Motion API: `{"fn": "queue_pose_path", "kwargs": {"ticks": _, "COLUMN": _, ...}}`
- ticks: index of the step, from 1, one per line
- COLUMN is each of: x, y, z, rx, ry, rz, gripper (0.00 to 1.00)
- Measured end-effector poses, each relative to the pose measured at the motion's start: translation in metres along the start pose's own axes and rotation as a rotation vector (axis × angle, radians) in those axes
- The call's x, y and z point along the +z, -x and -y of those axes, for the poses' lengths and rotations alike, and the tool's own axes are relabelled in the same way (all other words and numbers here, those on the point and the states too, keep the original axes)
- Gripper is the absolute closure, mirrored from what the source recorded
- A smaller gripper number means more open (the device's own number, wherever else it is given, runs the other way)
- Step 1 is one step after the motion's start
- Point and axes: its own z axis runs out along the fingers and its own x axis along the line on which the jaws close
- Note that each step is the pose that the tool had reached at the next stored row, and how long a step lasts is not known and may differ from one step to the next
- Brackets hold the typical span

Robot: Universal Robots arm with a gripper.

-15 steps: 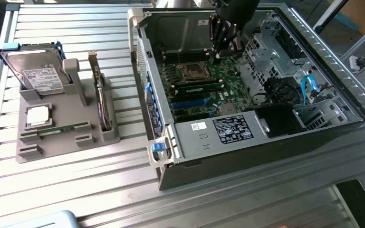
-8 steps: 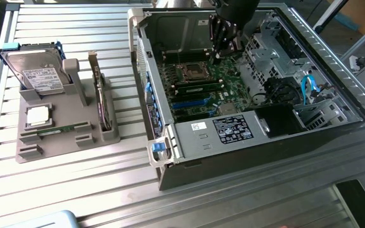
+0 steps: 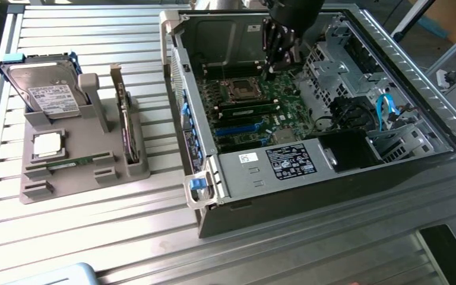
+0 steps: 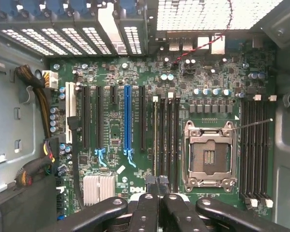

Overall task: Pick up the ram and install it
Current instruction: 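Press down the ram until it locks into place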

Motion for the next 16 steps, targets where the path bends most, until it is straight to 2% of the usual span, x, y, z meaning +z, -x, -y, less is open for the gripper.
{"fn": "queue_pose_path", "kwargs": {"ticks": 6, "x": 0.0001, "y": 0.0, "z": 0.0, "rx": 0.07, "ry": 0.003, "rz": 0.0005, "gripper": 0.89}}
{"fn": "queue_pose_path", "kwargs": {"ticks": 16, "x": 0.0003, "y": 0.0, "z": 0.0, "rx": 0.241, "ry": 0.0104, "rz": 0.0001, "gripper": 0.89}}
